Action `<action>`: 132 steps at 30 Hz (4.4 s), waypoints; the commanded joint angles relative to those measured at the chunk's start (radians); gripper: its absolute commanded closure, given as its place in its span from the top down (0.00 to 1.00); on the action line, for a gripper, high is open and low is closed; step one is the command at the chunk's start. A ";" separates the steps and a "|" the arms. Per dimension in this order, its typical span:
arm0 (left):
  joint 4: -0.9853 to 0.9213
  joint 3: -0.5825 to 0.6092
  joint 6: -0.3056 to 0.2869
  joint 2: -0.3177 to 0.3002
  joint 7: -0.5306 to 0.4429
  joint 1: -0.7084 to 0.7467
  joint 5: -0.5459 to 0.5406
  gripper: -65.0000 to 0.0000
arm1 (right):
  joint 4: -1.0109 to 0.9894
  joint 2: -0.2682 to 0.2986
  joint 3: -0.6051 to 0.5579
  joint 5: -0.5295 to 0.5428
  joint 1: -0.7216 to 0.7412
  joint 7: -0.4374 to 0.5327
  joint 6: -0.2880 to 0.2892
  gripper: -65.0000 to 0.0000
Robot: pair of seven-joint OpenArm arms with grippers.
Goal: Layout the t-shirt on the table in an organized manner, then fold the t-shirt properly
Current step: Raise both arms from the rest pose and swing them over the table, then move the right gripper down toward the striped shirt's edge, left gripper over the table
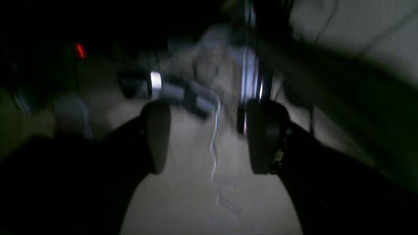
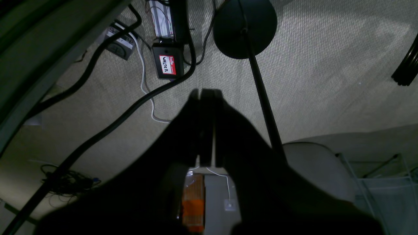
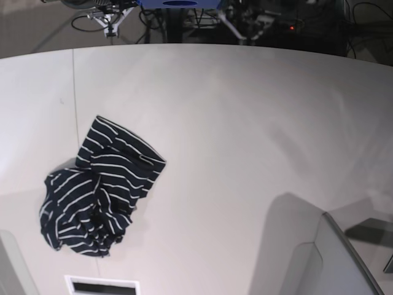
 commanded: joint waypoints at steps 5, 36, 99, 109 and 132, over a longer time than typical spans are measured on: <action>0.007 0.001 -0.001 0.000 -0.005 -0.004 -0.004 0.55 | -0.002 -0.001 0.007 0.007 0.004 -0.004 -0.004 0.00; 0.009 -0.004 -0.001 -0.016 -0.008 0.097 0.211 0.55 | 0.061 -0.011 0.004 0.007 0.057 -0.027 -0.004 0.00; 0.012 0.005 -0.004 -0.074 -0.168 0.189 0.214 0.00 | 0.144 -0.021 0.007 0.008 -0.178 0.037 -0.007 0.31; 0.018 0.010 -0.003 -0.075 -0.175 0.225 0.222 0.54 | 0.145 -0.017 0.007 0.008 -0.180 0.031 -0.004 0.78; 0.019 0.010 -0.003 -0.080 -0.178 0.240 0.220 0.00 | 0.147 -0.017 0.002 0.005 -0.209 0.025 -0.006 0.00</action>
